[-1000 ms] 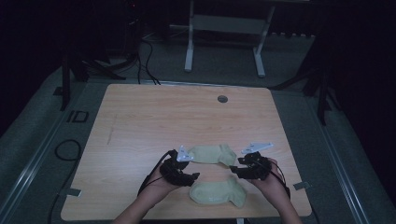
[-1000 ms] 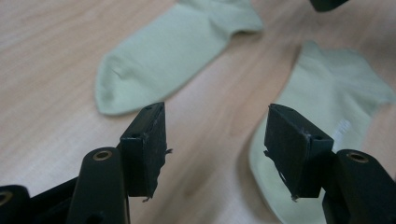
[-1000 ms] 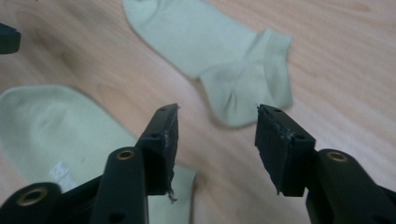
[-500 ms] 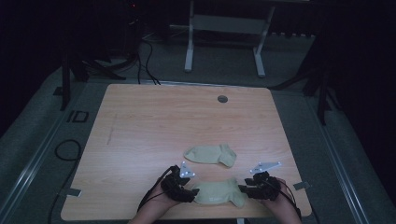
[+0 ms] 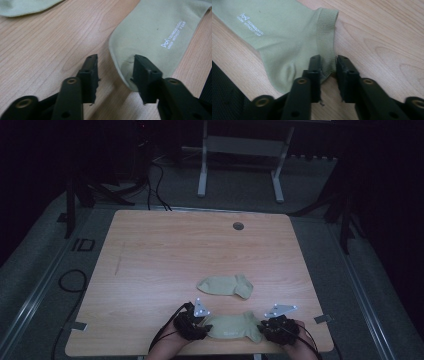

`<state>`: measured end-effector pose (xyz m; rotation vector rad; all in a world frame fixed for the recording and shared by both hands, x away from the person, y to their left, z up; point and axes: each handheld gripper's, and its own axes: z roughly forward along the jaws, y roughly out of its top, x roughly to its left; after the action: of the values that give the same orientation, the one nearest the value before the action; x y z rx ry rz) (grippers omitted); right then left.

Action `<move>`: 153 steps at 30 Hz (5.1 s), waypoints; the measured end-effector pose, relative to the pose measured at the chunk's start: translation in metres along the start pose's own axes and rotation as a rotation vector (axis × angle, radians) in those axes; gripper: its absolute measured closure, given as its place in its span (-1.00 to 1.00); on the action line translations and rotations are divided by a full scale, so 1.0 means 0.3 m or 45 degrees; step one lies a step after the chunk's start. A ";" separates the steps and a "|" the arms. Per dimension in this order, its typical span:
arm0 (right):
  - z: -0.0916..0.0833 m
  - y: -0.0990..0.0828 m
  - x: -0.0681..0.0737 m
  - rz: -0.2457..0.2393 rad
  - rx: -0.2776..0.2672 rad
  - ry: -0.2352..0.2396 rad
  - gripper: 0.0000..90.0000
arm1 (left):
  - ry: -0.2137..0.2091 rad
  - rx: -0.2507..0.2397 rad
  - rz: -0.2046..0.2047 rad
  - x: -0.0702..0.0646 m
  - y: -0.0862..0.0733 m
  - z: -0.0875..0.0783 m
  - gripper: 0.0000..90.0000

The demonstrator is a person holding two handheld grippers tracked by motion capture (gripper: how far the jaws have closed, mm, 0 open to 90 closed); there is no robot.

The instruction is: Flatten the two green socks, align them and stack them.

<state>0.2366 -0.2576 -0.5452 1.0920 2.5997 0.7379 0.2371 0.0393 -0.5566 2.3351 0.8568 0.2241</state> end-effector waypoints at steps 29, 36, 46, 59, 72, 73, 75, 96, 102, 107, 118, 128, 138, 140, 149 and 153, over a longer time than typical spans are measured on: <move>-0.144 0.185 -0.022 0.007 -0.195 0.011 0.85 | 0.021 -0.088 -0.092 0.114 0.111 -0.156 0.96; -0.150 0.292 -0.059 -0.003 -0.239 0.003 0.85 | 0.094 -0.122 -0.094 0.189 0.186 -0.219 0.96; -0.113 0.384 -0.122 0.014 -0.205 -0.010 0.85 | 0.136 -0.106 -0.122 0.268 0.253 -0.198 0.95; -0.017 0.416 -0.206 0.074 -0.127 -0.031 0.85 | 0.158 -0.070 -0.177 0.318 0.269 -0.076 0.95; 0.089 0.376 -0.259 0.155 -0.024 -0.018 0.84 | 0.129 -0.021 -0.199 0.319 0.249 0.039 0.95; 0.102 0.372 -0.263 0.161 -0.020 -0.011 0.84 | 0.125 -0.016 -0.201 0.325 0.245 0.050 0.95; 0.115 0.370 -0.264 0.162 -0.012 -0.007 0.84 | 0.131 -0.007 -0.199 0.327 0.240 0.058 0.95; 0.196 0.346 -0.275 0.197 0.037 -0.004 0.57 | 0.108 0.024 -0.234 0.365 0.210 0.100 0.51; 0.148 0.361 -0.259 0.190 -0.020 -0.016 0.44 | 0.185 -0.029 -0.227 0.351 0.223 0.045 0.14; 0.109 0.388 -0.220 0.174 -0.104 0.039 0.50 | 0.186 -0.153 -0.173 0.290 0.244 0.008 0.38; 0.226 0.405 -0.133 0.102 -0.007 0.064 0.83 | 0.183 -0.039 -0.116 0.261 0.226 0.146 0.41; 0.256 0.425 -0.167 0.094 -0.011 0.041 0.79 | 0.200 -0.031 -0.132 0.264 0.206 0.130 0.36; 0.277 0.458 -0.164 0.076 -0.016 0.039 0.70 | 0.194 -0.057 -0.145 0.312 0.199 0.128 0.36; 0.277 0.457 -0.165 0.086 -0.023 0.046 0.70 | 0.188 -0.054 -0.145 0.312 0.201 0.127 0.36; 0.223 0.464 -0.149 0.079 -0.097 0.108 0.30 | 0.061 -0.162 -0.176 0.279 0.216 0.073 -0.29; 0.186 0.466 -0.143 0.070 -0.148 0.123 0.00 | 0.016 -0.153 -0.163 0.268 0.218 0.058 -0.70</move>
<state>0.3725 -0.1848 -0.5179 1.1234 2.5772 0.9641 0.3398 0.0429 -0.5342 2.1615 0.9684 0.2293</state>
